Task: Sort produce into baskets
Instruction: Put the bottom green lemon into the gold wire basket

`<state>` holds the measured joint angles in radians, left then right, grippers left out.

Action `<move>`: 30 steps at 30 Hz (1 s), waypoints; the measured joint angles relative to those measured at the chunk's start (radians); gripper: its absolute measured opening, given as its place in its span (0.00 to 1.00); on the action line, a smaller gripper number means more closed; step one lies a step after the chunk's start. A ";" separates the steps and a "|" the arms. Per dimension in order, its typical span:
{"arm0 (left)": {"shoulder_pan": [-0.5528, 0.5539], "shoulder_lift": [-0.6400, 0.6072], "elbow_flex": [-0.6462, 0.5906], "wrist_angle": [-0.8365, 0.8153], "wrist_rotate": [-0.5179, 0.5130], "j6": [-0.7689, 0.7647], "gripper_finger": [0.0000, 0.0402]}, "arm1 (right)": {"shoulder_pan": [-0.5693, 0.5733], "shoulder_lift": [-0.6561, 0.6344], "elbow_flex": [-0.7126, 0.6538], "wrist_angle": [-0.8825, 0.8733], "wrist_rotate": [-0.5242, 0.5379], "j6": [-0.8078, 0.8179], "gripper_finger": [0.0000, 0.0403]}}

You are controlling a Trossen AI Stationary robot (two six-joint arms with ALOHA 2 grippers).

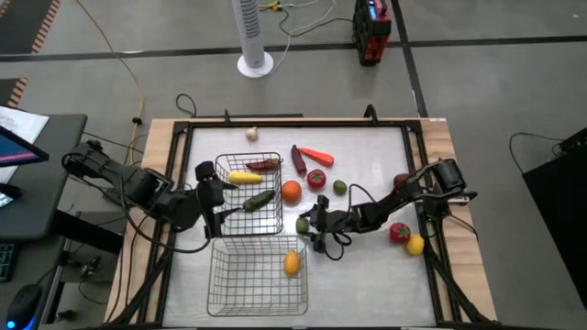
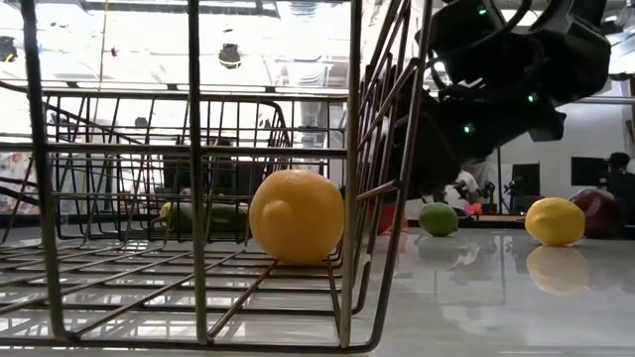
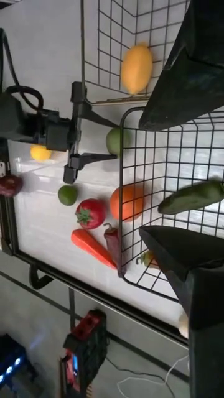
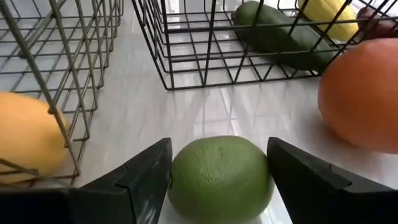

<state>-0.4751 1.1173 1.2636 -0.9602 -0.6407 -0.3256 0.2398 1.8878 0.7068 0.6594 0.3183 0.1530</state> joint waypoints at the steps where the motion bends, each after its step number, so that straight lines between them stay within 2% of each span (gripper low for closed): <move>1: 0.000 0.000 0.000 -0.001 0.000 0.000 0.62 | 0.000 0.010 0.006 0.000 0.003 -0.007 0.72; 9: 0.000 0.000 0.000 -0.024 0.023 -0.009 0.62 | -0.006 -0.012 0.007 -0.108 0.025 -0.017 0.72; 15: 0.000 0.000 0.000 -0.038 0.034 -0.019 0.62 | 0.000 -0.131 0.002 -0.290 0.026 -0.015 0.72; 22: 0.000 0.001 0.000 -0.043 0.034 -0.026 0.62 | 0.009 -0.302 -0.001 -0.544 0.065 0.170 0.72; 27: 0.000 0.001 0.000 -0.043 0.034 -0.036 0.62 | 0.035 -0.328 0.000 -0.539 0.144 0.262 0.72; 30: -0.001 0.002 0.000 -0.043 0.034 -0.045 0.62 | 0.061 -0.297 0.009 -0.488 0.193 0.344 0.72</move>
<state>-0.4759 1.1191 1.2636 -1.0031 -0.6064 -0.3705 0.3004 1.5909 0.7158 0.1711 0.5115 0.4971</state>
